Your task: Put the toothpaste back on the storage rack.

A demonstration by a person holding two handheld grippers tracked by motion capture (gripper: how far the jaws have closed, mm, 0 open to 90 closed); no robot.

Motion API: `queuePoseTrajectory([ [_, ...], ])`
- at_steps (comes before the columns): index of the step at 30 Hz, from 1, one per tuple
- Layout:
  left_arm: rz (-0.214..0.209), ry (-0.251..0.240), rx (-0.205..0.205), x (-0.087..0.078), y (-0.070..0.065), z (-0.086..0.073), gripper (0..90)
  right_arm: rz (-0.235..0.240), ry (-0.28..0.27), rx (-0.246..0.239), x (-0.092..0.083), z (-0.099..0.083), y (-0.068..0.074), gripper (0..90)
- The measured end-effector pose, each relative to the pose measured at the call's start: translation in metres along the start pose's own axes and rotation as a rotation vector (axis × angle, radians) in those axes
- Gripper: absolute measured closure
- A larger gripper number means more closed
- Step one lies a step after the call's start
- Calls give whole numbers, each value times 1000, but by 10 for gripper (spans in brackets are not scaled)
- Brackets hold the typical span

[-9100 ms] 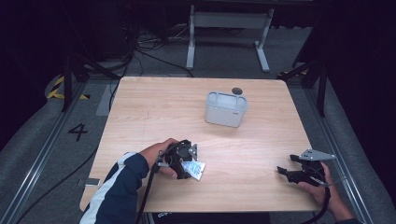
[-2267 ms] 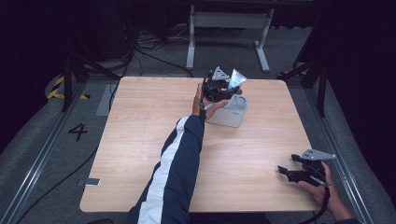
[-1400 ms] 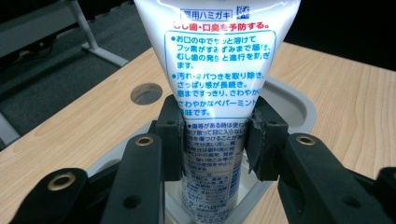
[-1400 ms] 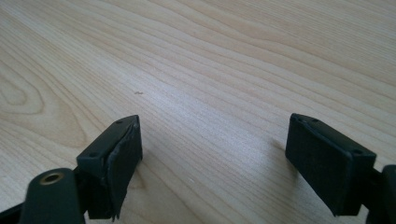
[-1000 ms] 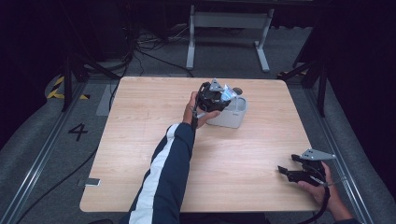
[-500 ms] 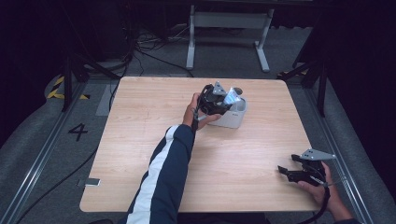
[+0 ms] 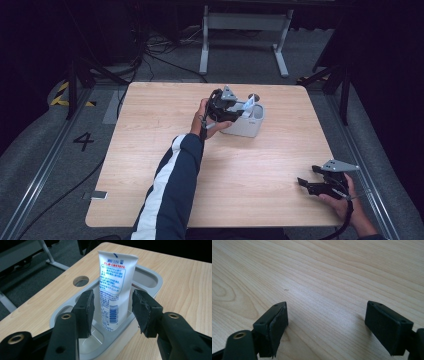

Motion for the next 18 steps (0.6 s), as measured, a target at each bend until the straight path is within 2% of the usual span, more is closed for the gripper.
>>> queuePoseTrajectory([
  [3,6,-5,-4,-8,-1,1,473,0,0,0,0,0,0,191],
  [4,0,-24,-16,-15,-4,0,463,0,0,0,0,0,0,191],
  [8,11,-29,10,-23,-6,0,416,0,0,0,0,0,0,191],
  [11,18,-33,-2,-32,-5,0,396,0,0,0,0,0,0,191],
  [14,42,-24,20,-44,-5,-2,333,-2,-1,-1,0,0,0,193],
  [16,34,-9,34,-50,-7,-7,297,-2,0,-1,0,0,0,193],
  [17,46,11,51,-54,-8,-11,290,-2,0,-1,0,0,0,193],
  [18,46,11,51,-54,-8,-11,276,-2,0,-1,0,0,0,193],
])
Point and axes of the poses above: each handheld gripper's, and its own axes: x roughly forward along the jaws, z roughly out of its top, y roughly to its left, the point moved 3 cm from there along x, roughly forward along the jaws, and after that the axes turned 2 degrees about z, right-handed, at the moved point
